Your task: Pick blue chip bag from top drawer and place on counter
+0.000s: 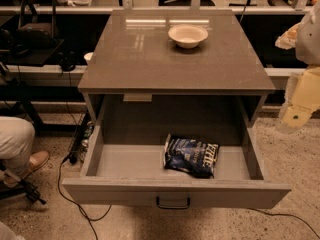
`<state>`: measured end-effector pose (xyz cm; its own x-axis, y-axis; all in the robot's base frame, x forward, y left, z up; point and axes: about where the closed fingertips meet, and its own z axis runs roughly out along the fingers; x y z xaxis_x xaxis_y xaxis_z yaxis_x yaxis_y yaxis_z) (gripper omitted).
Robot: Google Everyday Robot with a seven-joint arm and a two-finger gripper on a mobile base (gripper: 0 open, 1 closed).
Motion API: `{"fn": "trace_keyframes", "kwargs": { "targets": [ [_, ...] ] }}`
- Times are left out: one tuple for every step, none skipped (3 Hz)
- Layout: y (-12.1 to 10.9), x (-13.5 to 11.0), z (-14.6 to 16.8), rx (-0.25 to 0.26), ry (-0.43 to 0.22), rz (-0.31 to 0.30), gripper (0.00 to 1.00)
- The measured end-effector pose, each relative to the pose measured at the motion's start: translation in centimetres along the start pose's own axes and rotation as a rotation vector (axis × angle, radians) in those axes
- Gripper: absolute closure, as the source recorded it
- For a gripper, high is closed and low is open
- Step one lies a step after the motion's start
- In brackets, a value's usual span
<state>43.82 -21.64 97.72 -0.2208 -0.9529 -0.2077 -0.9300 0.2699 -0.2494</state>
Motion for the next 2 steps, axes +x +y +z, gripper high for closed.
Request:
{"fn": "trace_keyframes", "kwargs": {
  "targets": [
    [0.0,0.0,0.0,0.002,-0.001,0.001,0.0],
    [0.3,0.5,3.9,-0.065,-0.064,0.112,0.0]
  ]
}}
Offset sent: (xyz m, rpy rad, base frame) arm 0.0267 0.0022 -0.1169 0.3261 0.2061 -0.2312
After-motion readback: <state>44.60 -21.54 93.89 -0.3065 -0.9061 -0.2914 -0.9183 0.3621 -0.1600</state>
